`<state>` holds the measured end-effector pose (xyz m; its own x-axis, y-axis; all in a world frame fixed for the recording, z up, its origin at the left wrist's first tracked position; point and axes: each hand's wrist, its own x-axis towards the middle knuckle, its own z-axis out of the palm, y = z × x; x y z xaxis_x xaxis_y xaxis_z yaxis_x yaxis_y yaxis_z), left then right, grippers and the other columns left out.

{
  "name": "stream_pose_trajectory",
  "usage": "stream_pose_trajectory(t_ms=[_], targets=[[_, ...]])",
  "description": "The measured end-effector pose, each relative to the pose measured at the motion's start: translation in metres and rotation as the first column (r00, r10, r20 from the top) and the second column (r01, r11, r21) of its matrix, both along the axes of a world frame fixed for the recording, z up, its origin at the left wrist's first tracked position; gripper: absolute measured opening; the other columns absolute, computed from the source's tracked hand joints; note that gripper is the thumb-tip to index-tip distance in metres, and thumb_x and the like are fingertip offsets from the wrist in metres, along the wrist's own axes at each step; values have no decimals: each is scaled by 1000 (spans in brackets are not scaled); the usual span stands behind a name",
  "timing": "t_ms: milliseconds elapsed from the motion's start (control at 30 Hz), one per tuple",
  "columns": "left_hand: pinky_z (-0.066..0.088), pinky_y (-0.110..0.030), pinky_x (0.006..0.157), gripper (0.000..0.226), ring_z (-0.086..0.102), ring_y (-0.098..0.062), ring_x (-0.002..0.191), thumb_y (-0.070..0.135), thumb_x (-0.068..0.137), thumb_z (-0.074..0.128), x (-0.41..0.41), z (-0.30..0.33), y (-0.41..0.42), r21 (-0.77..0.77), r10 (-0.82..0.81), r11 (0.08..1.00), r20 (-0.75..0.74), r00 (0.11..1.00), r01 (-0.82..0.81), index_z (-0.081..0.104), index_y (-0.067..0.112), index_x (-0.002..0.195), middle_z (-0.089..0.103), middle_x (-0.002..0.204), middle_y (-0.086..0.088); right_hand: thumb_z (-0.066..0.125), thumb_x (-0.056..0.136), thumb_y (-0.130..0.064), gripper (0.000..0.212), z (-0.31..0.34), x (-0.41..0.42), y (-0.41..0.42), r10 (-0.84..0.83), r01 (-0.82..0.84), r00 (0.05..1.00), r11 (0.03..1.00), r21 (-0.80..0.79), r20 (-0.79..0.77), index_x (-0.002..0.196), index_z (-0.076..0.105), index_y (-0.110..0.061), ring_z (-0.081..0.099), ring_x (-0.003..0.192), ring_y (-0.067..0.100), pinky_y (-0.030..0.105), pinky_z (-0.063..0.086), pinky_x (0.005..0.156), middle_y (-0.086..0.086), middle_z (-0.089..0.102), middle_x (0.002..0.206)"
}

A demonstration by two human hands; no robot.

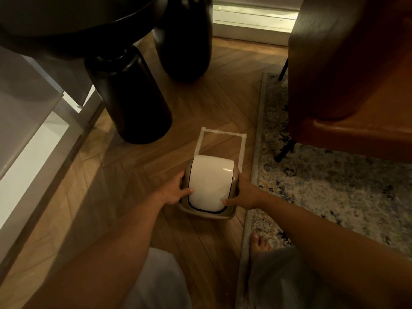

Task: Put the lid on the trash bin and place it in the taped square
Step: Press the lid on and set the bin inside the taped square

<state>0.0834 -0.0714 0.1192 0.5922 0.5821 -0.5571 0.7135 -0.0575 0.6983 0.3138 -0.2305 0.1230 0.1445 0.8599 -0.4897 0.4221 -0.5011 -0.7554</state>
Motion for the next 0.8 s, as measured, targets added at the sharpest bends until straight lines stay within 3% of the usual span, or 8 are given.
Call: stream_pose_trajectory(t_ms=[167,367,500,600,667,800], targets=[[33,-49,113,90,36,-30,141,25,84,76,-5,-1,0,-25,-55,998,-78,995,53,21,26,155,35,157,-4,96,63,-34,144,-5,-3,-5,32,-27,997,997,-72,76,160,-9,-15,21,153,30,51,32,120,12,17,166],[31,-41,112,103,34,-27,142,30,74,85,-8,-5,-5,-57,-60,997,-118,991,53,22,21,155,36,156,-6,95,67,-29,135,-12,-8,-12,79,-74,995,993,-97,55,158,-4,-13,26,151,27,46,31,121,8,22,164],[28,-38,114,110,31,-27,144,21,72,87,-10,-8,-9,-94,-48,995,-110,993,37,16,18,156,32,157,-9,94,68,-28,138,-17,-13,-19,110,-105,992,990,-89,62,158,-9,-12,21,153,27,47,26,123,9,18,166],[26,-39,115,107,30,-26,145,13,73,85,-8,-9,-9,-78,-49,996,-94,994,42,18,18,156,33,157,-10,95,66,-24,140,-22,-12,-22,68,-61,993,995,-77,92,157,-11,-11,28,150,28,39,27,122,10,25,163],[25,-40,115,105,29,-26,145,7,74,83,-6,-10,-10,-69,-50,997,-87,995,44,18,17,155,33,157,-9,94,67,-24,139,-25,-10,-25,59,-51,992,996,-74,114,157,-12,-12,38,144,29,27,33,112,10,34,158],[25,-39,115,100,29,-27,145,5,76,80,-2,-18,-8,-18,-39,999,-94,995,38,21,16,154,34,157,-9,90,71,-27,133,-28,-10,-25,21,-18,990,999,-26,136,157,-10,-22,46,139,28,27,38,104,8,40,155]])
